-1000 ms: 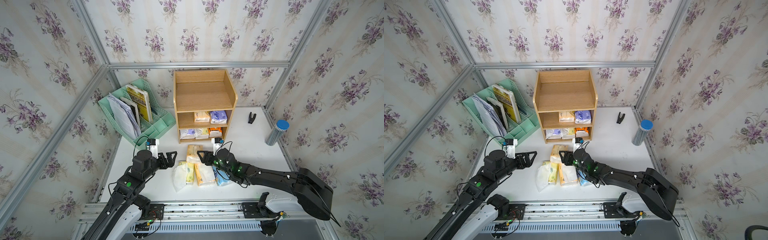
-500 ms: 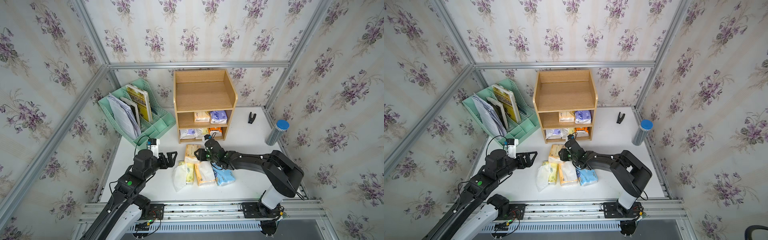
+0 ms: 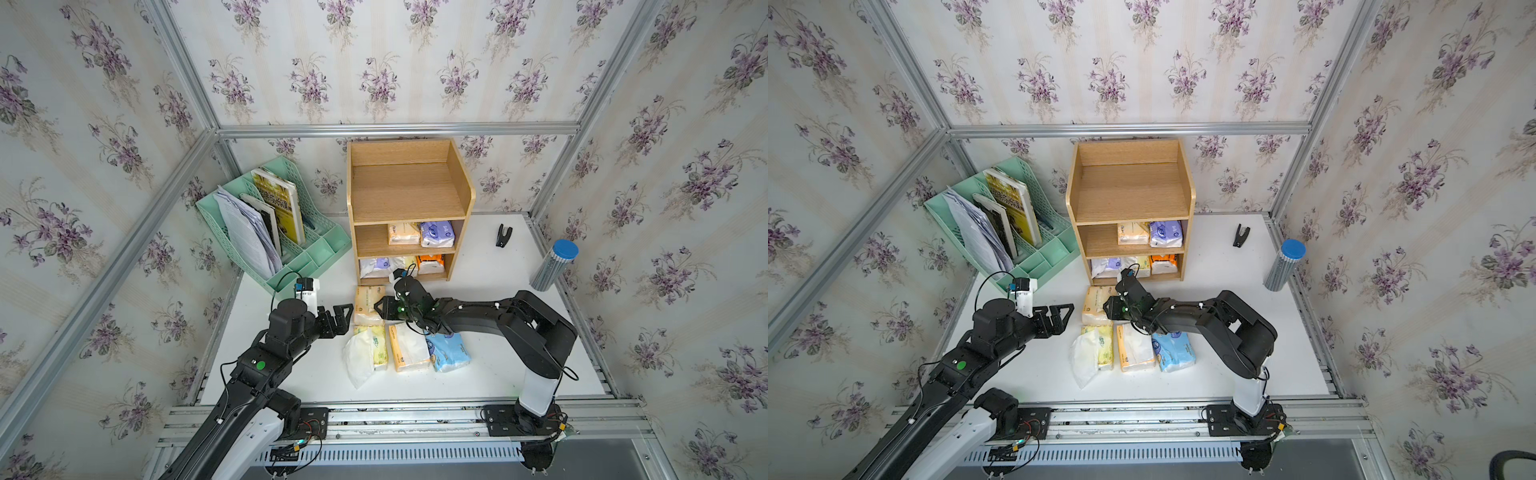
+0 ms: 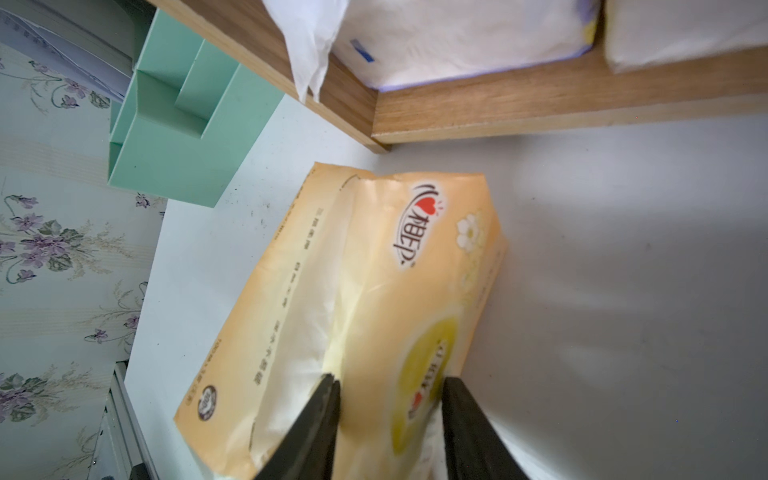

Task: Remove the tissue boxes from the shelf
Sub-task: Adjust the box of tissues at the center of the board.

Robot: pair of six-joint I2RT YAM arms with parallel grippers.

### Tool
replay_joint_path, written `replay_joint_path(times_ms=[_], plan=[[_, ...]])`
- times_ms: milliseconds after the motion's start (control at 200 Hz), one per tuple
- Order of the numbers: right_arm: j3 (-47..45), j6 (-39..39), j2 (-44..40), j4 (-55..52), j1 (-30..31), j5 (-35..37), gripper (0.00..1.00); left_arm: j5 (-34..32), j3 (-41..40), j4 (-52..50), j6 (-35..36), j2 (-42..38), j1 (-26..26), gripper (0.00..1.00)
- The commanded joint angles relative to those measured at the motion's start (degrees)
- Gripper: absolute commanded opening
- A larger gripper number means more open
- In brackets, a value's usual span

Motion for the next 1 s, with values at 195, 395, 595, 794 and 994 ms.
replay_joint_path(times_ms=[195,395,595,794,994], plan=[[2.18,-1.4,2.74,0.0,1.0,2.94,0.39,-0.57,-0.79,0.7,-0.29,0.36,0.05,0.99],[-1.69,-1.13,1.94,0.31,2.4,5.28,0.35,-1.06,-0.92,-0.98,-0.53,-0.64,0.06,0.99],[-4.29,-1.1,-1.11,0.42,5.47,6.32,0.33,-1.06,-1.16,-1.34,-0.88,-1.71,0.0,0.99],[-3.41,-2.2,-2.82,-5.03,7.93,12.68,0.31,-0.67,-1.15,-0.67,-1.13,-1.38,0.0,0.99],[-2.4,-4.3,-7.17,-6.09,7.97,16.02,0.47,-0.18,-0.59,0.63,-1.0,0.71,0.03,0.99]])
